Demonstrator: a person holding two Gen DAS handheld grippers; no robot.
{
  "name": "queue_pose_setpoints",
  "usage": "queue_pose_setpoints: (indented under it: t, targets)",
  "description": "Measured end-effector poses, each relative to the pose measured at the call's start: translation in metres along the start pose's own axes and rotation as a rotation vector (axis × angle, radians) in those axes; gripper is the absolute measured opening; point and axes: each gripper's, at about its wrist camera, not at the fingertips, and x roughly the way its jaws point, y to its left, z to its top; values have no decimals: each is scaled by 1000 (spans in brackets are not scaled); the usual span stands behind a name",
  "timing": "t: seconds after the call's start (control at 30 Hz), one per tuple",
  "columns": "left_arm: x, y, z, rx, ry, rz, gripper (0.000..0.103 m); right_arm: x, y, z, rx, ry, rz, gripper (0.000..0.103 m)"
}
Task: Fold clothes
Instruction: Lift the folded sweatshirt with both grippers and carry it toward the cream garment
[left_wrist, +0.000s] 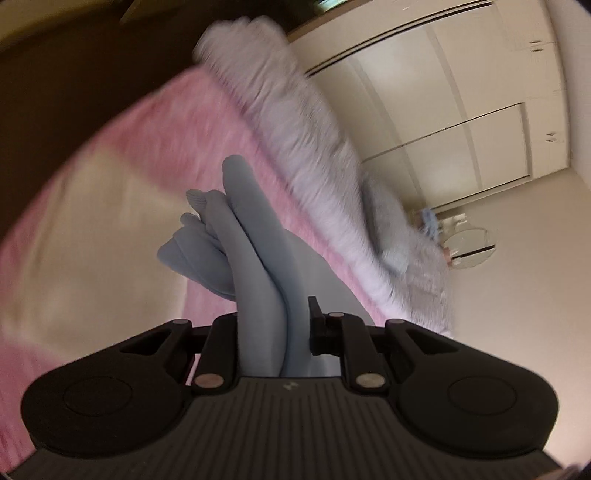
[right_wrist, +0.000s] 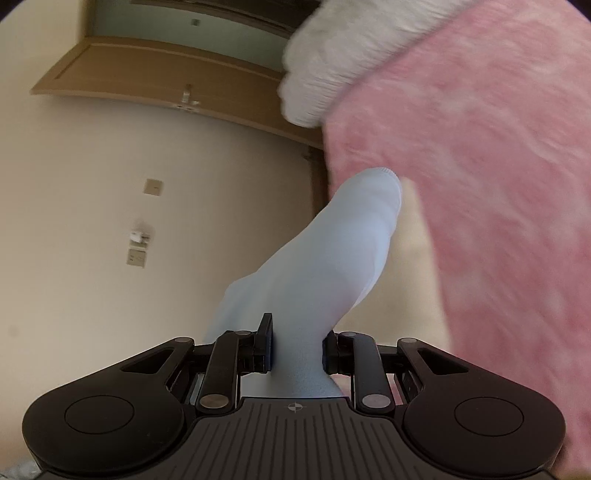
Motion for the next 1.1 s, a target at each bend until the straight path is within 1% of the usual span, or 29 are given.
queue_pose_setpoints:
  t: [0.03, 0.07, 0.17, 0.27, 0.33, 0.37, 0.43, 0.5, 0.57, 0.6, 0.7, 0.73, 0.8, 0.87, 0.93, 0.97, 1.03, 1.1]
  targets:
    - [-1, 4, 15, 23, -19, -9, 14, 14, 5, 8, -23, -15, 17, 22]
    - [7, 20, 18, 23, -12, 0, 14, 28, 10, 16, -46, -31, 34, 22]
    - [31, 68, 27, 23, 7, 28, 14, 69, 3, 26, -79, -57, 71, 22]
    - [55, 115, 35, 23, 27, 56, 15, 110, -26, 21, -82, -58, 58, 22]
    - [71, 146, 41, 24, 40, 74, 15, 139, -60, 12, -42, -38, 22, 22]
    - [79, 162, 43, 24, 47, 83, 15, 156, -79, 5, -24, -23, -23, 22]
    - [94, 193, 28, -6, 83, 108, 16, 180, -110, -8, 3, 14, -109, 23]
    - [90, 207, 22, -69, 51, 37, 18, 183, -130, -19, 39, -3, -123, 25]
    - [88, 211, 20, -92, 54, 28, 22, 183, -142, -26, 70, -13, -127, 27]
    - [87, 210, 21, -84, 56, 41, 23, 181, -144, -27, 83, -13, -125, 30]
    - [73, 205, 21, -79, 55, 64, 24, 172, -131, -24, 75, -28, -164, 38]
    - [65, 205, 18, -89, 52, 74, 24, 166, -129, -30, 66, -39, -177, 41]
    - [48, 205, 12, -108, 48, 95, 30, 152, -124, -45, 54, -62, -207, 41]
    - [33, 204, 4, -127, 47, 117, 31, 137, -123, -58, 51, -72, -233, 41]
    - [19, 203, -3, -139, 42, 133, 31, 127, -118, -70, 59, -61, -250, 41]
    - [21, 202, -4, -126, 40, 168, 31, 124, -117, -75, 52, -59, -266, 41]
    - [25, 200, -8, -101, 35, 236, 31, 129, -115, -82, 27, -60, -335, 34]
    - [31, 196, -6, -57, 30, 307, 34, 144, -116, -80, 21, -31, -369, 32]
